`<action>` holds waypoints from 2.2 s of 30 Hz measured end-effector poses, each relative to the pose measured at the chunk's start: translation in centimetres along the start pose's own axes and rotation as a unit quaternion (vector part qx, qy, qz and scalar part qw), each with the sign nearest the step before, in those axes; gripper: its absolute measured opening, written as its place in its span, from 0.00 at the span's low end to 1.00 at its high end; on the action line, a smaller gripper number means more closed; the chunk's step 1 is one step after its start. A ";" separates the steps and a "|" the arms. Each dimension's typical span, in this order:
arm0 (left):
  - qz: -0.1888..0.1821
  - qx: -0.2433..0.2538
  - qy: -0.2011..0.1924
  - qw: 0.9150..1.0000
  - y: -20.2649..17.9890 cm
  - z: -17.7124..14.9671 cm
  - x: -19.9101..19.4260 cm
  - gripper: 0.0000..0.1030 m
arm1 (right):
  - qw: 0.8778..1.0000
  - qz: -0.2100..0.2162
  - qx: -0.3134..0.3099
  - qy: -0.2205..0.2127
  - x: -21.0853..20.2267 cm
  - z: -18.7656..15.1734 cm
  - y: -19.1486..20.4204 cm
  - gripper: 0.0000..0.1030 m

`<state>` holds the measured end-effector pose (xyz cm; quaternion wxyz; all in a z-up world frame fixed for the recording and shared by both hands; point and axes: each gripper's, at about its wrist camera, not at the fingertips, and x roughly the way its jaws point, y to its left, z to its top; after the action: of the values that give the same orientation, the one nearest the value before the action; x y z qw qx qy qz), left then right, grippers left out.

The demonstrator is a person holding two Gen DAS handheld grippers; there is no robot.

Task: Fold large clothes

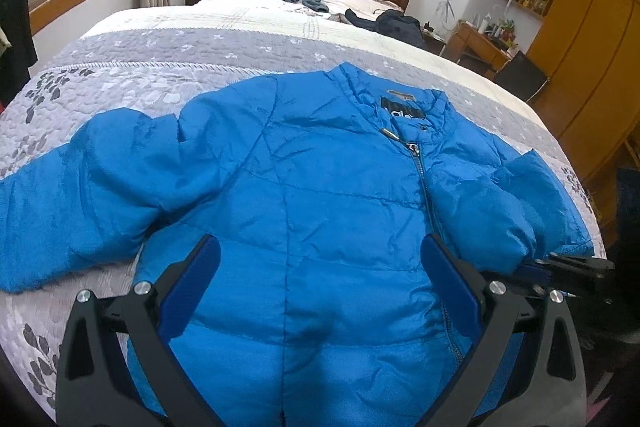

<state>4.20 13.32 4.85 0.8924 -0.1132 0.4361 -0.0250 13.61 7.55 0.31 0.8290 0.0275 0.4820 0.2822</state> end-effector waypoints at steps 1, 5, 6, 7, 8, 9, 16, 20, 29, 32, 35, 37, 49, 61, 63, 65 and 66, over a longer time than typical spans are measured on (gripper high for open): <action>-0.001 0.001 0.002 1.000 -0.1 0.0 0.0 0.96 | 1.000 0.006 0.000 -0.008 -1.1 -0.2 0.0 0.26; -0.022 0.004 0.018 1.000 -1.6 0.4 0.7 0.96 | 0.998 -0.010 0.022 -0.061 -6.5 -0.4 -1.7 0.32; -0.030 0.010 0.023 0.999 -2.6 0.4 1.0 0.96 | 0.996 -0.022 0.036 -0.076 -7.7 -0.3 -2.6 0.33; -0.037 0.017 0.028 0.999 -3.4 0.4 1.3 0.96 | 0.994 -0.034 0.051 -0.090 -8.7 -0.1 -3.4 0.33; -0.047 0.026 0.039 0.998 -4.6 0.4 1.8 0.96 | 0.991 -0.050 0.068 -0.104 -9.7 0.1 -4.7 0.34; -0.055 0.032 0.048 0.997 -5.6 0.3 2.3 0.96 | 0.988 -0.066 0.080 -0.111 -10.3 0.2 -5.6 0.34; -0.070 0.047 0.106 0.991 -10.8 -0.1 6.7 0.74 | 0.970 -0.117 0.177 -0.119 -9.6 -0.8 -13.7 0.38; -0.082 0.050 0.111 0.989 -12.1 0.0 7.6 0.44 | 0.965 -0.107 0.203 -0.128 -10.0 -1.3 -16.1 0.38; -0.065 0.035 0.045 0.996 -8.3 2.6 4.2 0.15 | 0.972 -0.042 0.193 -0.130 -10.2 -1.3 -15.7 0.38; -0.048 0.021 0.036 0.998 -5.7 3.4 3.7 0.15 | 0.976 0.010 0.195 -0.099 -8.1 -1.2 -15.4 0.38; -0.034 0.014 0.056 0.998 -3.8 3.3 5.1 0.16 | 0.977 -0.014 0.202 -0.062 -5.5 -1.4 -15.6 0.38; -0.026 0.015 0.072 0.997 -3.0 2.8 6.6 0.20 | 0.976 -0.029 0.211 -0.043 -3.7 -1.7 -16.2 0.36; 0.001 0.062 0.003 0.998 -4.0 3.1 2.0 0.63 | 0.978 -0.036 0.197 -0.055 -4.6 -1.6 -14.7 0.42; 0.105 0.160 0.038 0.981 -12.6 2.3 8.3 0.44 | 0.982 -0.046 0.184 -0.025 -3.0 -1.7 -13.8 0.48; 0.092 0.156 0.031 0.983 -12.1 2.4 7.8 0.35 | 0.981 -0.042 0.187 -0.025 -2.9 -1.8 -14.0 0.48; 0.068 0.144 0.028 0.987 -11.1 2.6 7.0 0.18 | 0.981 -0.043 0.186 -0.026 -2.9 -1.8 -14.1 0.48; 0.057 0.135 0.029 0.989 -10.6 2.8 6.6 0.17 | 0.981 -0.045 0.186 -0.026 -2.9 -1.8 -14.0 0.48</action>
<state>11.05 2.59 3.80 0.8865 0.0344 0.4600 -0.0356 17.24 -6.06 -2.87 0.8334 0.1668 0.5053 0.1494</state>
